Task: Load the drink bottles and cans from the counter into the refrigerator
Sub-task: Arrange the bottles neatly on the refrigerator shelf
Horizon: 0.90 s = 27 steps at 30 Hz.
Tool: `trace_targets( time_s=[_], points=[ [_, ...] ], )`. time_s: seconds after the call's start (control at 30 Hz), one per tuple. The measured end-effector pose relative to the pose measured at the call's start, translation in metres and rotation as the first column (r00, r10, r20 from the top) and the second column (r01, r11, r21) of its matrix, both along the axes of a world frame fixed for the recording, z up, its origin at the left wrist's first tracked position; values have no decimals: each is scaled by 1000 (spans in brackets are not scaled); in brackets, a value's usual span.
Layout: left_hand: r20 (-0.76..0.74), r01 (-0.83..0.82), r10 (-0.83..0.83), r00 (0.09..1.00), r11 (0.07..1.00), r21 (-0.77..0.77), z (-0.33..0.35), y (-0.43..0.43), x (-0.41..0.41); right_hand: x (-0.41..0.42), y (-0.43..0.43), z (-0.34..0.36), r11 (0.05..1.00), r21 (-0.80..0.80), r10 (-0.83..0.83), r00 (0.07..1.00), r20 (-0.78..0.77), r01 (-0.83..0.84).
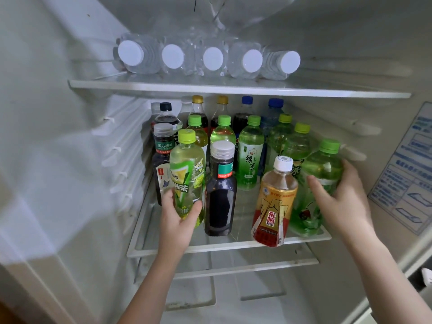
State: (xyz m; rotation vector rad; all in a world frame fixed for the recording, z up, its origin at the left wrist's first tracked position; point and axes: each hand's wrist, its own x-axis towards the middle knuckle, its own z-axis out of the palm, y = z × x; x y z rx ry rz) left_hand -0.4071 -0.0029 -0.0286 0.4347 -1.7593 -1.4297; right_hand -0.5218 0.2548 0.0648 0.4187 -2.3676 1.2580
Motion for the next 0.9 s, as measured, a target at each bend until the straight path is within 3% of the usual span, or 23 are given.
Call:
trace_targets(
  time_s=[0.07, 0.13, 0.23, 0.37, 0.53, 0.63, 0.77, 0.9],
  points=[
    [-27, 54, -53, 998, 998, 33, -2, -2, 2, 8, -6, 6, 997, 19, -79, 994, -77, 81],
    [-53, 82, -79, 995, 995, 51, -2, -2, 3, 23, -17, 14, 991, -1, -128, 944, -304, 134],
    [-76, 106, -100, 992, 991, 81, -3, -2, 4, 43, -43, 32, 999, 13, -35, 851, -524, 50],
    [-64, 125, -119, 991, 986, 109, -6, -3, 5, 53, -88, 51, 961, 218, 255, 856, -450, -171],
    [-31, 139, -137, 990, 983, 120, -5, -6, 6, 39, -126, 50, 856, 397, 433, 880, -195, -333],
    [-13, 144, -143, 990, 980, 137, -7, -10, 7, 34, -134, 44, 806, 373, 523, 848, -86, -460],
    [-25, 182, -181, 983, 972, 148, -8, -13, 9, 43, -123, 36, 831, 325, 532, 815, -230, -451],
    [-23, 163, -161, 987, 982, 93, -9, -14, 8, 64, -90, 19, 864, 140, 503, 816, -285, -484]
  ],
)
